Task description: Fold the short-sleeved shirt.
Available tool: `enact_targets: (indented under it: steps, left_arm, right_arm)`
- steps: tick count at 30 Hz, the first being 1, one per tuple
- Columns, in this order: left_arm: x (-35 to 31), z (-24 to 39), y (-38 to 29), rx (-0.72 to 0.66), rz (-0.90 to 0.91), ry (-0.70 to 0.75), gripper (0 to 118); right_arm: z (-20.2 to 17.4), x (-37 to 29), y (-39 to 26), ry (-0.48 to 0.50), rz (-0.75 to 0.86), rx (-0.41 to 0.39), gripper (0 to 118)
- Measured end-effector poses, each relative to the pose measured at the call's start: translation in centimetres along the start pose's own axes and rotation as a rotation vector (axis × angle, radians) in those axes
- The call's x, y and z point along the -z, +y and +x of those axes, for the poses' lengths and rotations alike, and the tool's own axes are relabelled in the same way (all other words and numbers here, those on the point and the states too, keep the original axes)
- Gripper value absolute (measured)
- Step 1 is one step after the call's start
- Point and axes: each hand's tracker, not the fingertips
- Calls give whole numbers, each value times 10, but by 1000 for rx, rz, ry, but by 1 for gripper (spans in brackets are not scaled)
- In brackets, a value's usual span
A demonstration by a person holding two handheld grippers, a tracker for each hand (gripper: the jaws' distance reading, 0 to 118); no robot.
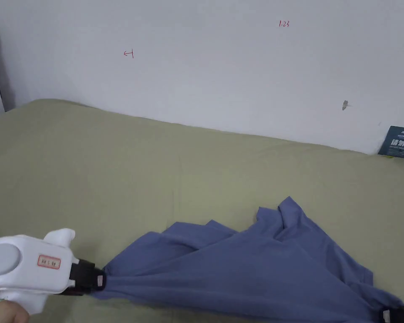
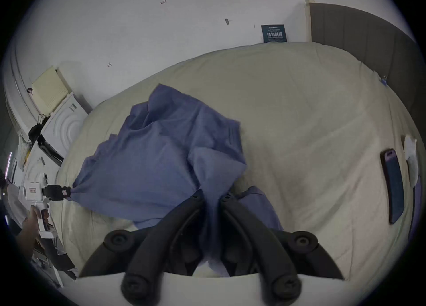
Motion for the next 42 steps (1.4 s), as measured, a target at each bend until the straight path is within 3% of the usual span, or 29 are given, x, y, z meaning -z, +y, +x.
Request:
enact_targets:
  steps: [2,3,4,5,6,7,8,10,16,18,19,20,21,22,23,30,37,38,39,40,41,42]
  left_arm:
    - [0,-1,-6,-10,10,-6,3]
    - [-2,1,-9,-16,20,-4,8]
    - [-5,5,-9,-26,36,3,17]
    - [-10,9,-8,-33,49,43,46]
    - [-20,16,-5,-21,75,104,81]
    - [-30,22,-4,-35,109,117,103]
    - [-45,26,-3,-37,139,79,109]
    - [-88,45,-6,36,325,22,109]
    - [-158,128,-54,208,602,139,107]
    - [-165,152,-86,238,661,196,77]
    - [-161,168,-106,258,661,231,50]
    - [-158,177,-121,264,654,282,13]
    - [-154,186,-143,266,672,338,2]
    - [-150,190,-163,288,668,326,2]
    - [-146,196,-181,297,643,307,2]
    - [-118,202,-250,346,490,283,0]
    - [-110,157,-170,270,463,282,0]
    - [-106,146,-148,258,453,290,5]
    - [-101,131,-124,225,392,295,24]
    - [-92,116,-102,191,337,315,61]
    - [-82,100,-79,163,256,317,106]
    - [-71,84,-66,137,197,321,118]
  right_arm:
    - [-1,-3,-3,-5,16,4,12]
    - [-3,-5,-3,-2,24,7,20]
    - [0,-6,1,1,30,15,38]
    - [0,-9,5,-7,31,14,69]
    - [-3,-18,12,-11,29,4,77]
    - [-6,-30,17,28,40,-24,77]
    - [-10,-46,22,50,101,-39,77]
    - [-27,-84,31,31,202,-116,77]
    - [-111,-174,-15,-188,464,-294,76]
    - [-130,-190,-45,-193,498,-285,76]
    - [-138,-198,-62,-186,503,-279,74]
    - [-145,-200,-80,-174,505,-276,73]
    - [-154,-204,-96,-186,494,-268,69]
    - [-162,-205,-113,-209,486,-280,52]
    - [-168,-205,-128,-250,468,-302,5]
    - [-184,-190,-185,-184,382,-339,1]
    - [-186,-180,-160,-144,409,-325,1]
    - [-184,-178,-156,-143,414,-319,1]
    - [-182,-175,-151,-140,417,-310,1]
    - [-178,-175,-147,-133,418,-296,1]
    - [-175,-171,-144,-120,410,-281,2]
    - [-172,-168,-142,-109,399,-274,2]
